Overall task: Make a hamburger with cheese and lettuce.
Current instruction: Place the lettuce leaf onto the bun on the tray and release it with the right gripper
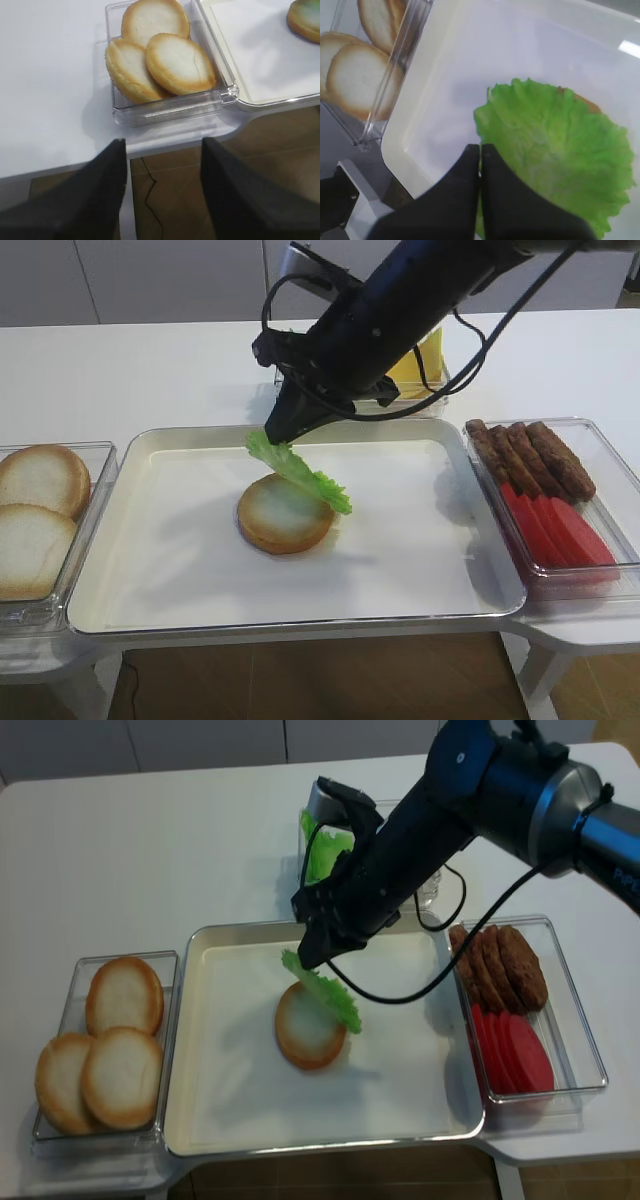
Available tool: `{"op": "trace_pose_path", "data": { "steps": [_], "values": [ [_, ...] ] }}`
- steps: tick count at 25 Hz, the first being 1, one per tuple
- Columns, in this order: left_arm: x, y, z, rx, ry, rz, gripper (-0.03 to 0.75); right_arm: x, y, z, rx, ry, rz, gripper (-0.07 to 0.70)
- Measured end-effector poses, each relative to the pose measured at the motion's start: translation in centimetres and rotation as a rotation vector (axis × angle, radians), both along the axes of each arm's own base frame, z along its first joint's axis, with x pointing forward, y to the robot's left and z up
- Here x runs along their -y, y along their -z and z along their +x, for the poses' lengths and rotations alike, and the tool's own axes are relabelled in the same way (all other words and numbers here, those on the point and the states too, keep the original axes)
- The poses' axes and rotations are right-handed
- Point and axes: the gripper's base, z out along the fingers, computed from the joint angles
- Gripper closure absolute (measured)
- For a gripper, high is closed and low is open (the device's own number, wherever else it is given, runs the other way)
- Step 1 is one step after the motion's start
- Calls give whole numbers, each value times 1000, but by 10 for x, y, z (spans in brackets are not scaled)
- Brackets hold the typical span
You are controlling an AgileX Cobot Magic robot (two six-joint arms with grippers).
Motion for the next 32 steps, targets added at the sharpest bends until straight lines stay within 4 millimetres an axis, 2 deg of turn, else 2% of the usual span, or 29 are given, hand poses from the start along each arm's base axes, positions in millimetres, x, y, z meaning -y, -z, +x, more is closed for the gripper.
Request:
{"op": "trace_pose_path", "data": {
  "steps": [13,15,21,24,28,32],
  "values": [
    [0,0,0,0,0,0,356,-21,21,-6,-38,-43,-25,620],
    [0,0,0,0,0,0,356,-25,23,-9,-44,-53,-28,580],
    [0,0,0,0,0,0,356,-28,24,-11,-44,-61,-32,368],
    [0,0,0,0,0,0,356,-28,24,-11,-42,-61,-34,294],
    [0,0,0,0,0,0,356,-22,22,-8,-38,-38,-50,254],
    [0,0,0,0,0,0,356,6,3,0,14,53,-125,249]
  ]
}}
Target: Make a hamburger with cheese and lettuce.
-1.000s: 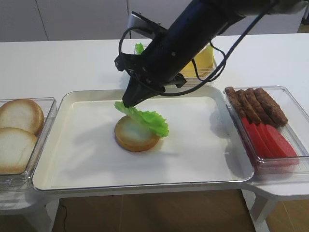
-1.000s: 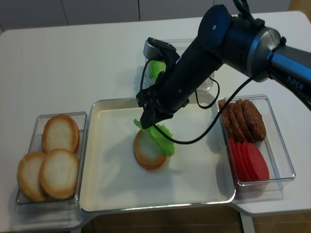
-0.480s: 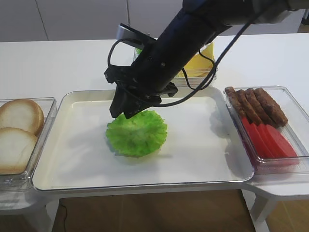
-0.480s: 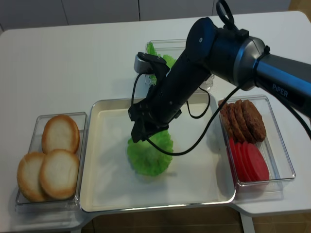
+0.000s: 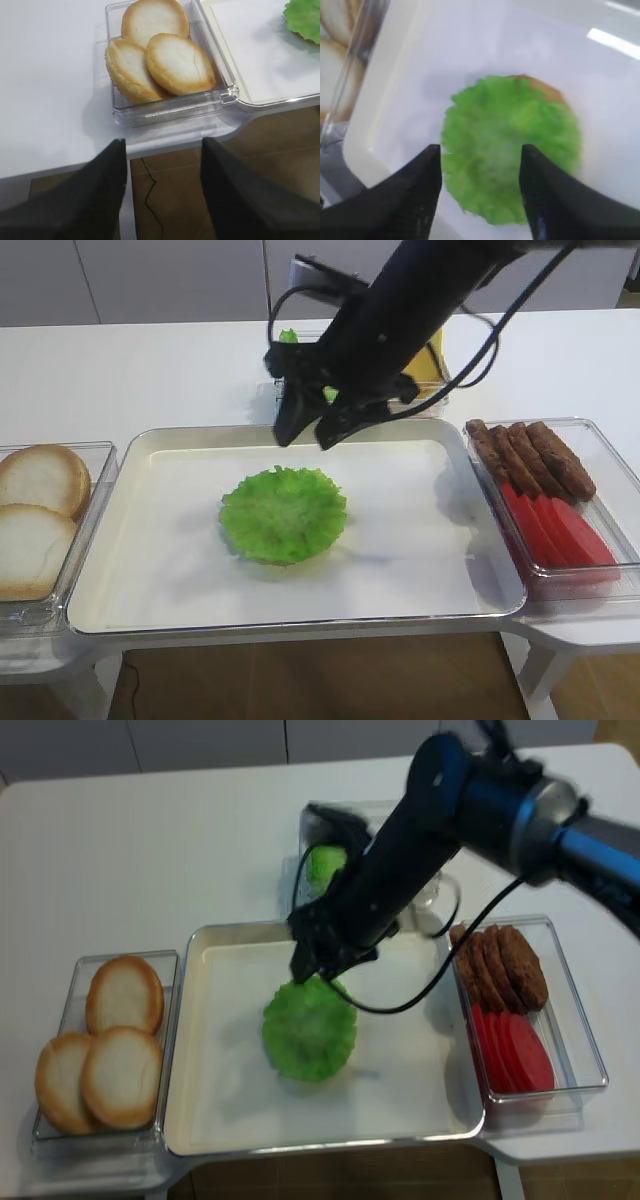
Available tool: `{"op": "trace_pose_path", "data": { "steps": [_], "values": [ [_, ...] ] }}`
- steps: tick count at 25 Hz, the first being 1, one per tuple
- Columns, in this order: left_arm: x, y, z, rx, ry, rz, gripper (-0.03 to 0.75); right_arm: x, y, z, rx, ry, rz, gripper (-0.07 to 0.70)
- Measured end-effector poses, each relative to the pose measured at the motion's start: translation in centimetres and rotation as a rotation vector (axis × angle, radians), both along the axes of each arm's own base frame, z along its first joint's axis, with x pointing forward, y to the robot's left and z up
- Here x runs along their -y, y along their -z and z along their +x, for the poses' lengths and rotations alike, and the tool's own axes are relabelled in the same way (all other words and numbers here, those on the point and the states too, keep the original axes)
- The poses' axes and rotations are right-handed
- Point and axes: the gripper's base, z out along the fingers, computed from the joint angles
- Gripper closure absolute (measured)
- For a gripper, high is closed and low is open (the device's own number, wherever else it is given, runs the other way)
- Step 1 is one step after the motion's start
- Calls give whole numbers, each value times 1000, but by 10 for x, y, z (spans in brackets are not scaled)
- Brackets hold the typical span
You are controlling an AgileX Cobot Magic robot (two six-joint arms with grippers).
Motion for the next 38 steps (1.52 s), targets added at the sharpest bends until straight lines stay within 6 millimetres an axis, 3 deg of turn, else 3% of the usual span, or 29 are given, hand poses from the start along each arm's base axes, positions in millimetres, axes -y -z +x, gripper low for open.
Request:
{"op": "trace_pose_path", "data": {
  "steps": [1,2,3,11,14,17,22,28,33,38],
  "values": [
    [0,0,0,0,0,0,356,10,-7,1,28,27,-42,249],
    [0,0,0,0,0,0,356,36,-23,3,80,90,-130,249],
    [0,0,0,0,0,0,356,36,-23,3,80,90,-130,249],
    [0,0,0,2,0,0,356,146,-64,7,123,322,-296,249],
    [0,0,0,2,0,0,356,182,-76,-2,134,422,-327,248],
    [0,0,0,2,0,0,356,208,-90,-23,167,497,-365,249],
    [0,0,0,2,0,0,356,218,-109,-70,236,531,-398,249],
    [0,0,0,3,0,0,356,220,-132,-148,352,583,-351,249],
    [0,0,0,3,0,0,356,221,-138,-217,469,625,-303,249],
    [0,0,0,3,0,0,356,220,-130,-279,563,673,-232,249]
  ]
}}
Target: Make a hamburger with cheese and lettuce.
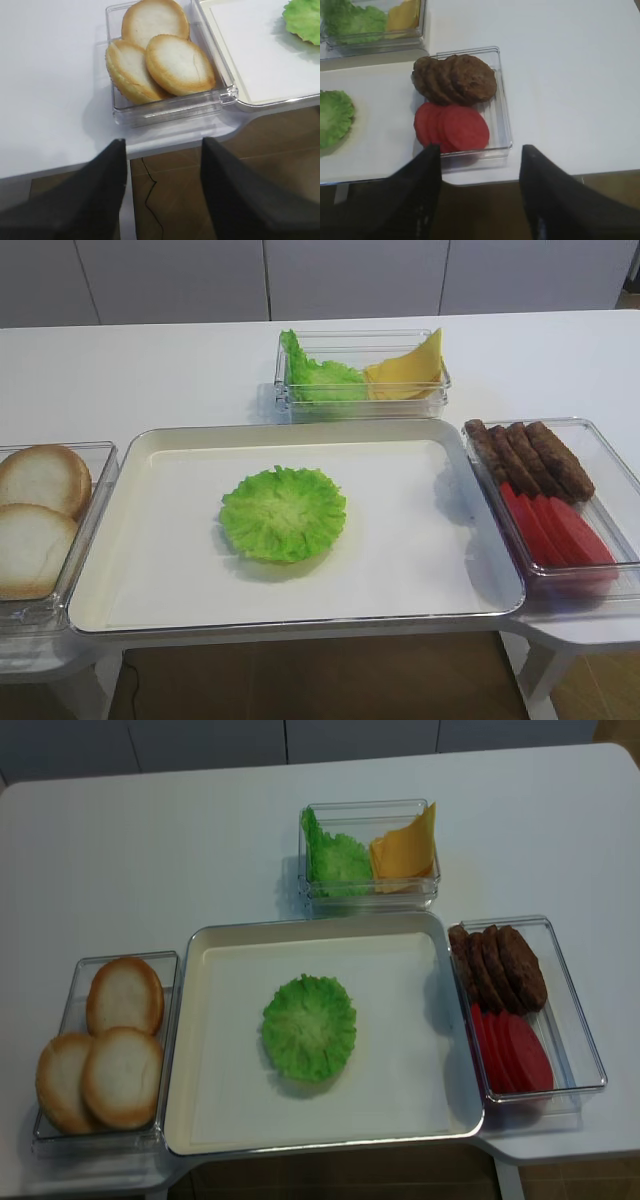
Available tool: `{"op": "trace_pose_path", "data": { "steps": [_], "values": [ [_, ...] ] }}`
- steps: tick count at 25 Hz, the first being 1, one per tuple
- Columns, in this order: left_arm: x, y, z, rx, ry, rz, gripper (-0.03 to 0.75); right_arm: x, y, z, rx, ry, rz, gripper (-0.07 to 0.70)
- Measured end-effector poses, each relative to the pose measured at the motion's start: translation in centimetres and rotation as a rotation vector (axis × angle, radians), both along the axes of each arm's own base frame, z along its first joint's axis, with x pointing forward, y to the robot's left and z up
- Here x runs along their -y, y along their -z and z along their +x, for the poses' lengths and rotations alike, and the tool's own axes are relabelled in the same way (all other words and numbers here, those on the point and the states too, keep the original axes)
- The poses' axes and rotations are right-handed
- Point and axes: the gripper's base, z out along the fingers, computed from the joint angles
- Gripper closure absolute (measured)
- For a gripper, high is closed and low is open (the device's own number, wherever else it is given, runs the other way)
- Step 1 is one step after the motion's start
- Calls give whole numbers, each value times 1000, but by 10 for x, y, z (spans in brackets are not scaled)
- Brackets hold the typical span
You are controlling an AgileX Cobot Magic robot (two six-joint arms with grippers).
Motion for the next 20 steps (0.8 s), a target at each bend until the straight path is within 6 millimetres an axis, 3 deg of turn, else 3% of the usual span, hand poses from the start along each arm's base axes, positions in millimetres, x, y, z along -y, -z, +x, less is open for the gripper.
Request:
{"op": "trace_pose_path", "data": {
  "steps": [4,11,15,20],
  "values": [
    [0,0,0,0,0,0,356,0,14,-35,68,-2,3,249],
    [0,0,0,0,0,0,356,1,48,-75,167,-2,2,249],
    [0,0,0,0,0,0,356,5,74,-86,186,23,-29,249],
    [0,0,0,2,0,0,356,7,103,-82,156,41,-49,249]
  ]
}}
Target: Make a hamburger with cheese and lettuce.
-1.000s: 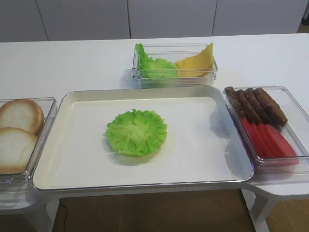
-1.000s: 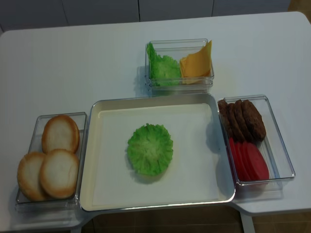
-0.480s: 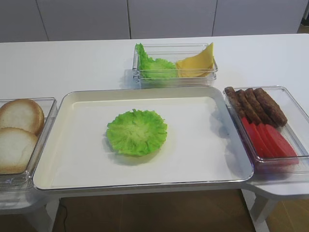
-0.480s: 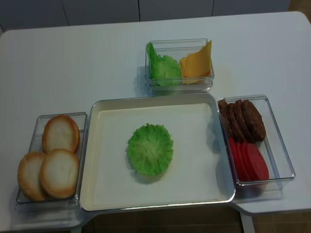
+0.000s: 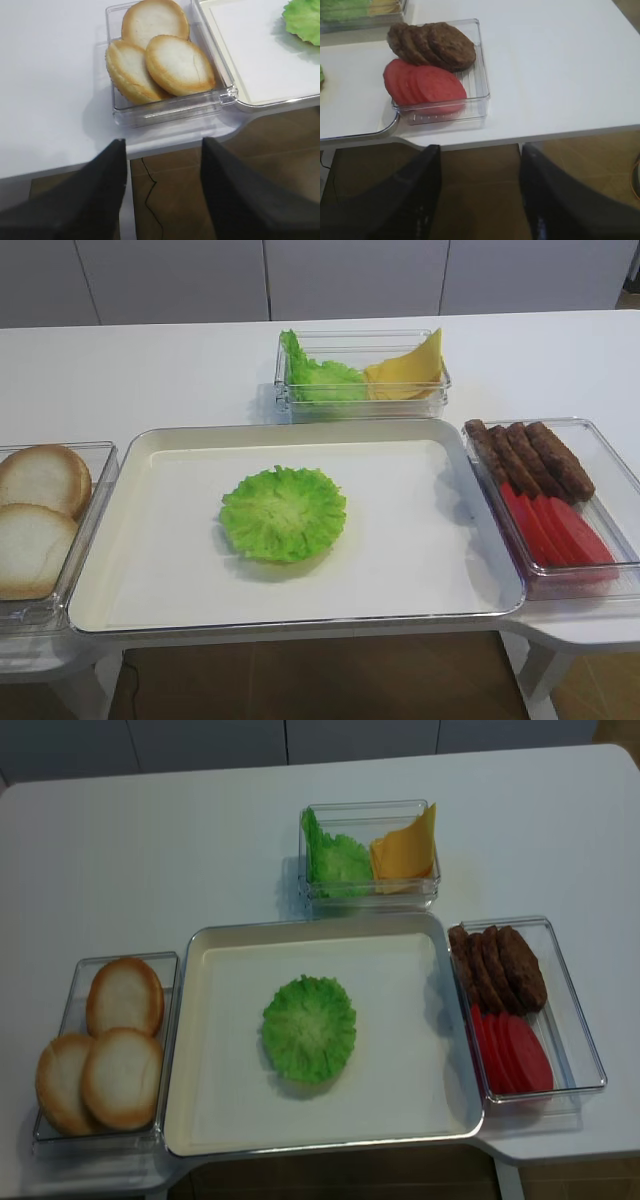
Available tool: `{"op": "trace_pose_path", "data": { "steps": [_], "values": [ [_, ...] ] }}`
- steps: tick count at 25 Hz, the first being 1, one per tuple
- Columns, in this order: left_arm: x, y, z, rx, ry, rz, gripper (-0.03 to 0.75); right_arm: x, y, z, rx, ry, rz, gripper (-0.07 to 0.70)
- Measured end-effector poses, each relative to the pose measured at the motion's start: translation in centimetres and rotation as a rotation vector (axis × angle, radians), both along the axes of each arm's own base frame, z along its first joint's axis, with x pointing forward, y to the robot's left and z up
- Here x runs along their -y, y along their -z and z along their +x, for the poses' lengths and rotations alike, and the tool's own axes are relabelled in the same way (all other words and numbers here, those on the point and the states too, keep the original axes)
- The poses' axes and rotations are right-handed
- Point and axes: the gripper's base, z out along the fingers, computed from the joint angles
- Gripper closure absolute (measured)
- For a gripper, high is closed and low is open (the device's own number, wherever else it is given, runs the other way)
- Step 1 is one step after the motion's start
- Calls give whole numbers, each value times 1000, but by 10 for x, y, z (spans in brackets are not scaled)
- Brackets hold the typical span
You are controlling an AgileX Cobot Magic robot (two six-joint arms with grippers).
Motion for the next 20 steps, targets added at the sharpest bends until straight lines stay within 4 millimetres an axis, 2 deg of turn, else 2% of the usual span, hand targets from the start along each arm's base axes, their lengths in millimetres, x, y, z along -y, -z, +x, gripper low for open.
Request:
{"op": "trace_pose_path", "data": {
  "steps": [12,20],
  "values": [
    [0,0,0,0,0,0,356,-1,24,22,2,-3,18,249],
    [0,0,0,0,0,0,356,-1,24,23,7,-1,20,249]
  ]
}}
